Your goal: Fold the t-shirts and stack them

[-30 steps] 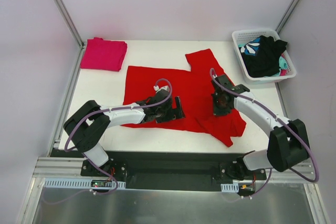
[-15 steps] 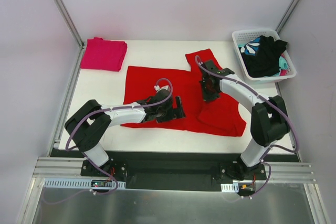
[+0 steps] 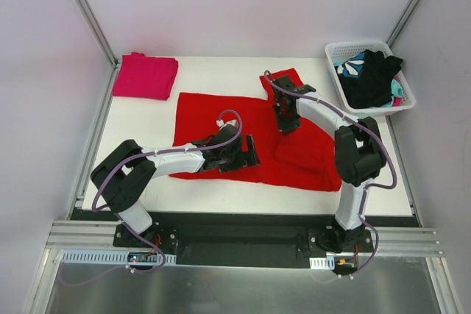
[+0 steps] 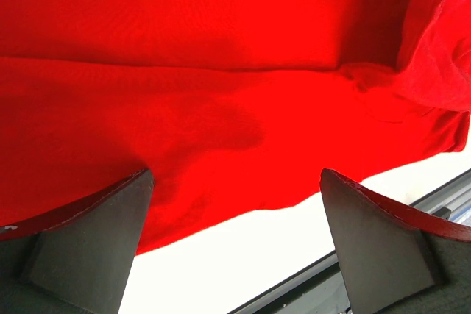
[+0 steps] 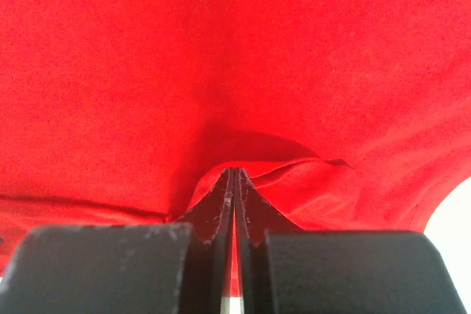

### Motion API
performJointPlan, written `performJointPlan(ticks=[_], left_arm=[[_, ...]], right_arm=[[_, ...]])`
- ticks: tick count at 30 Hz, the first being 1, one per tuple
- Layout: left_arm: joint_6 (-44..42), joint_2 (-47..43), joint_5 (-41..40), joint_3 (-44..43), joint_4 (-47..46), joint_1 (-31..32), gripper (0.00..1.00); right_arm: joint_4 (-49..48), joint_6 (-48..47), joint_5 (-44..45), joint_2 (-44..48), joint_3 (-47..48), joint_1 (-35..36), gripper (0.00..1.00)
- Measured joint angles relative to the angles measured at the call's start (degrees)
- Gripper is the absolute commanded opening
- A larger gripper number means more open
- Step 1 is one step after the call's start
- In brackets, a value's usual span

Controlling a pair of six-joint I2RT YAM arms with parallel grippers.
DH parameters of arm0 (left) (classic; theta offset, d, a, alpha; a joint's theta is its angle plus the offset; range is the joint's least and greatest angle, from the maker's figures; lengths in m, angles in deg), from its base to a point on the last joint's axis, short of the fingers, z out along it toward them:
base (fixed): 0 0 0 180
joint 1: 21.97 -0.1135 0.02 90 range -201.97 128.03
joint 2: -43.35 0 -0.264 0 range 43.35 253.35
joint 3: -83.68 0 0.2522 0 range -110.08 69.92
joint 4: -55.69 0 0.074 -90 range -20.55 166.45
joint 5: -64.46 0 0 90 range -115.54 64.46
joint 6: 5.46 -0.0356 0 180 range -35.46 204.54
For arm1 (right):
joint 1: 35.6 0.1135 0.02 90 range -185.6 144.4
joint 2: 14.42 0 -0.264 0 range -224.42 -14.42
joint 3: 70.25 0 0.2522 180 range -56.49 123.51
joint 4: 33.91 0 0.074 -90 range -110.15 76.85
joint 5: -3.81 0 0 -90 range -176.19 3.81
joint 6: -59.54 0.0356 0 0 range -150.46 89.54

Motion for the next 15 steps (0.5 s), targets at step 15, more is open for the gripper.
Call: performJointPlan(ticks=[15], left_arm=[[0.0,0.07,0.0,-0.11,0.02,0.0,0.99]], right_arm=[[3.06,-2.47,0.96,-11.74,17.64,-4.0,0.01]])
